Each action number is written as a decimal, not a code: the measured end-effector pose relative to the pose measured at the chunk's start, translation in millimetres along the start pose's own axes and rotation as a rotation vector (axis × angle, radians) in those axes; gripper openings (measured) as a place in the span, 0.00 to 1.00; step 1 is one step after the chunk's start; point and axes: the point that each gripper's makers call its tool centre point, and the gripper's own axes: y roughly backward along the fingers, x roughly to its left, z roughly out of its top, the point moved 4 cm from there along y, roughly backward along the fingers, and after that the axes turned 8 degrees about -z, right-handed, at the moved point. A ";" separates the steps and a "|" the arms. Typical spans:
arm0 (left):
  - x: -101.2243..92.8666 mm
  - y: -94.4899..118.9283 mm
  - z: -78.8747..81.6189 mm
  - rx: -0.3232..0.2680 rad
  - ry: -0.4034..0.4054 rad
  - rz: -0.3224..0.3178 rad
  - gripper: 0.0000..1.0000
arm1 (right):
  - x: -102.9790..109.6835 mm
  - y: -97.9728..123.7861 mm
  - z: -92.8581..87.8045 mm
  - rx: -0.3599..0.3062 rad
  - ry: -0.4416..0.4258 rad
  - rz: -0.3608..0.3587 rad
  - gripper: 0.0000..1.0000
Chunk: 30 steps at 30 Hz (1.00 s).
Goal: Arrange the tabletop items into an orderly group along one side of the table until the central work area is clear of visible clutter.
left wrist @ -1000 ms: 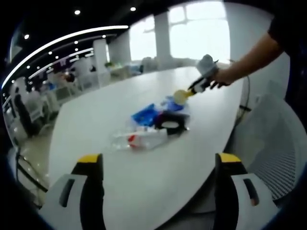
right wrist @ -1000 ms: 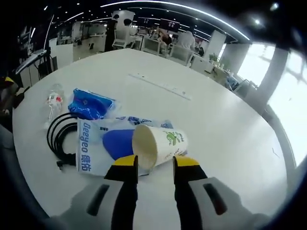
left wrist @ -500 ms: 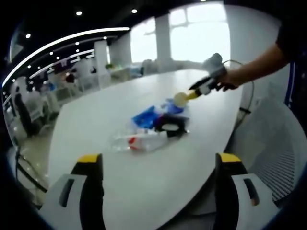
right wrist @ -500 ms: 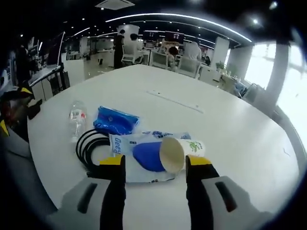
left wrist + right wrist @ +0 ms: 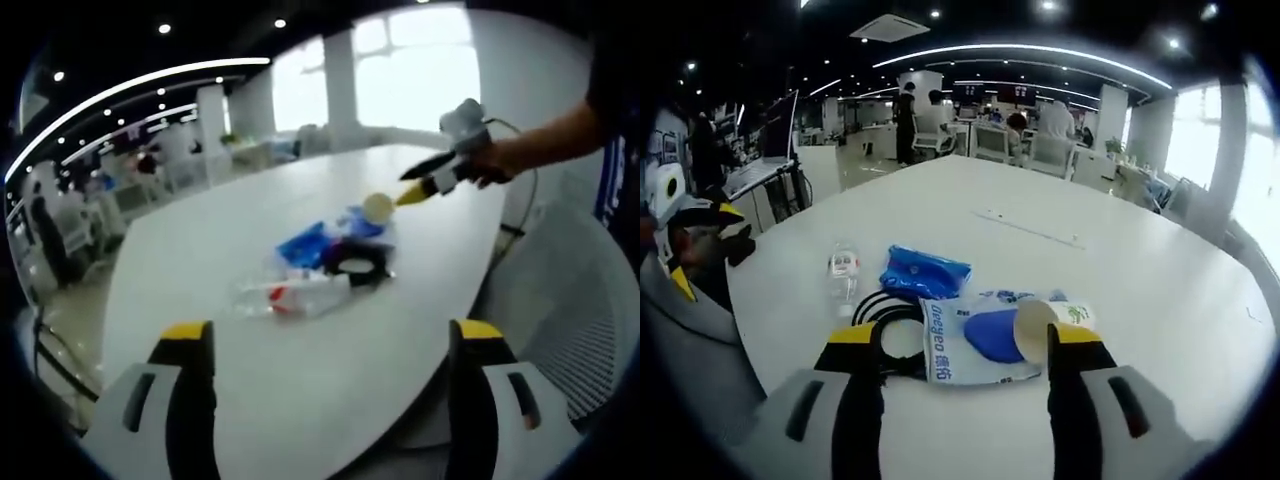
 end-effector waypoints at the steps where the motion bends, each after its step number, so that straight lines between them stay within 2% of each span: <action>1: 0.3 -0.1 -0.1 -0.002 0.001 0.001 0.94 | 1.2 3.3 -0.4 0.002 0.002 0.003 0.70; 8: 1.3 0.1 0.5 -0.004 -0.003 0.009 0.96 | 10.5 21.9 -3.5 -0.020 0.004 0.033 0.80; 17: 1.3 0.0 0.3 0.002 -0.010 0.011 0.97 | 22.5 43.9 -12.5 -0.037 -0.010 0.031 0.91; 23: 2.7 0.7 0.7 -0.001 -0.011 0.021 0.97 | 26.7 55.1 -14.9 -0.058 -0.056 0.024 1.00; 27: 3.6 0.9 0.3 -0.002 -0.008 0.024 0.97 | 30.4 61.4 -17.9 -0.061 -0.072 0.024 1.00; 30: 3.3 1.1 0.1 0.000 -0.003 0.023 0.98 | 32.5 65.0 -22.6 -0.051 -0.048 0.026 1.00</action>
